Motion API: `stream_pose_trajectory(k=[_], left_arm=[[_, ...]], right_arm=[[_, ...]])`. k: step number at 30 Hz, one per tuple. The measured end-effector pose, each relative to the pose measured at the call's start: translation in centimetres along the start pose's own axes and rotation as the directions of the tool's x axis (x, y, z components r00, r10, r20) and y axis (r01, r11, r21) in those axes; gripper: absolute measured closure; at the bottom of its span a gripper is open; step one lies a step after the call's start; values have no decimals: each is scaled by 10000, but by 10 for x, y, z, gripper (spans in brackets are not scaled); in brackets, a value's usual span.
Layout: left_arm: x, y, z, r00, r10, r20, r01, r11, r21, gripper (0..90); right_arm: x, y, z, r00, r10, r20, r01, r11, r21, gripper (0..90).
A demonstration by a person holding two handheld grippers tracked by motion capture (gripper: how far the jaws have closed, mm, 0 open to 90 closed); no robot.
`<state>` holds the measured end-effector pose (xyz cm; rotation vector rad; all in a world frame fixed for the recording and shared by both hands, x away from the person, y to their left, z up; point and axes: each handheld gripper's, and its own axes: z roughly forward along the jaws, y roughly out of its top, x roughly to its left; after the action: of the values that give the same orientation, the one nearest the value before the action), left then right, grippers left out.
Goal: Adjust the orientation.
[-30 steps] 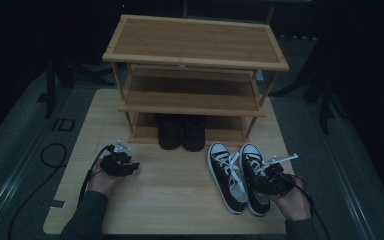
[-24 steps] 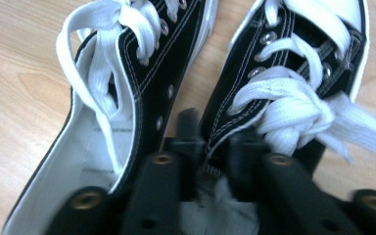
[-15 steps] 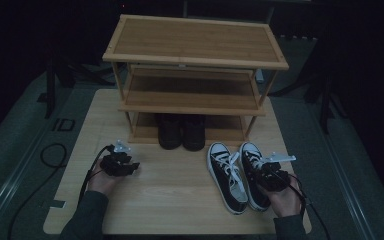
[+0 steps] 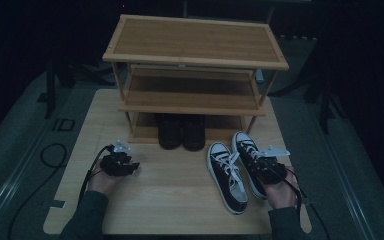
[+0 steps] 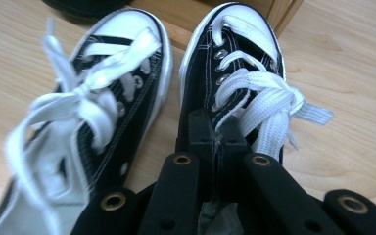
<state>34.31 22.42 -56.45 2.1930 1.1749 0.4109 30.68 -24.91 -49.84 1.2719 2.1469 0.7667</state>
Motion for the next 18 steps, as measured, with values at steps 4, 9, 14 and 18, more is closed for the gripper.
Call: stream_pose_trajectory(k=[4, 9, 14, 18], left_arm=[[0, 0, 0, 10000, -4, 8, 4, 10000, -3, 550], [0, 0, 0, 10000, 11, -5, -11, 10000, 5, 550], [0, 0, 0, 10000, -5, 2, 5, 10000, 1, 550], [0, 0, 0, 10000, -15, 15, 15, 10000, -6, 550]], right_arm=[[7, -2, 12, 9989, -436, 152, 433, 9988, 223, 885], [13, -6, 16, 9980, -581, -267, 585, 9981, 167, 883], [18, -7, 17, 9967, -488, -651, 499, 9986, 161, 874], [17, -6, 14, 9948, -346, -957, 382, 9986, 359, 811]])
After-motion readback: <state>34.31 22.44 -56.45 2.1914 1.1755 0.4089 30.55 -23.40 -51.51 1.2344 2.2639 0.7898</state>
